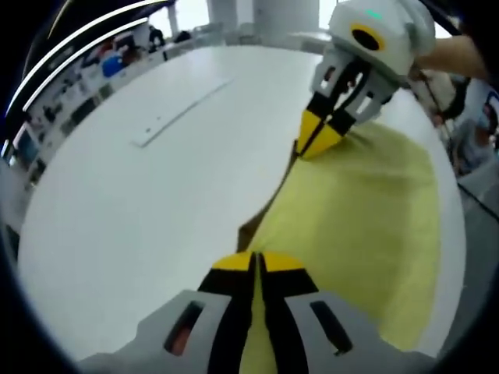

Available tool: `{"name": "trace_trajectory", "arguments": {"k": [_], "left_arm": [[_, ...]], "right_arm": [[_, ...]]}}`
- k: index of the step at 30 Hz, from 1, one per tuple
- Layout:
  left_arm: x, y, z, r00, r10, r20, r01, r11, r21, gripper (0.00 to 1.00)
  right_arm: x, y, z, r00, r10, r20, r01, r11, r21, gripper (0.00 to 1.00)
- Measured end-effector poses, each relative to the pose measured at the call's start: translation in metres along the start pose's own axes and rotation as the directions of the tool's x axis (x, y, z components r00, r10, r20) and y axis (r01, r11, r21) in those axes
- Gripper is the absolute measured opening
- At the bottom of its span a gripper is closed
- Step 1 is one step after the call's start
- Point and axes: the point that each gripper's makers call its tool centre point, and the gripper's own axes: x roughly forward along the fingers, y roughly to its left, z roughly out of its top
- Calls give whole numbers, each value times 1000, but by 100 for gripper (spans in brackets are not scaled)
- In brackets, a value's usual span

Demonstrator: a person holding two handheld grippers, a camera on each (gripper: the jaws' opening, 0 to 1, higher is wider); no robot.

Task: Fold the garment on the visible template until the final outline fits inside the template.

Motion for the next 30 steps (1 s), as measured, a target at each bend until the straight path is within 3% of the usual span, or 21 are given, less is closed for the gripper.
{"name": "trace_trajectory", "arguments": {"k": [4, 6, 10, 13, 18, 22, 30], "left_arm": [[-4, 9, -2, 999, 46, 3, -46, 999, -30, 0], [-10, 19, -4, 995, 102, 10, -102, 993, -58, 2], [-27, 24, -2, 985, 149, 85, -133, 977, -168, 3], [-39, 24, -7, 977, 178, 115, -146, 960, -238, 5], [-62, 15, -20, 970, 202, 134, -152, 939, -310, 6], [-80, 0, -32, 967, 210, 146, -147, 923, -354, 10], [-108, -34, -60, 966, 220, 136, -149, 901, -407, 18]], "right_arm": [[-7, -4, -5, 999, -33, -15, 33, 999, 2, 2], [-12, -7, -7, 998, -57, -16, 58, 998, 15, 3], [-29, -13, -14, 994, -111, -14, 112, 992, 64, 8], [-41, -13, -17, 990, -137, 20, 133, 980, 152, 13], [-65, -7, -22, 979, -190, 73, 162, 944, 287, 23], [-84, 7, -29, 975, -210, 77, 176, 932, 317, 26], [-119, 44, -53, 966, -247, 79, 189, 880, 435, 28]]}}
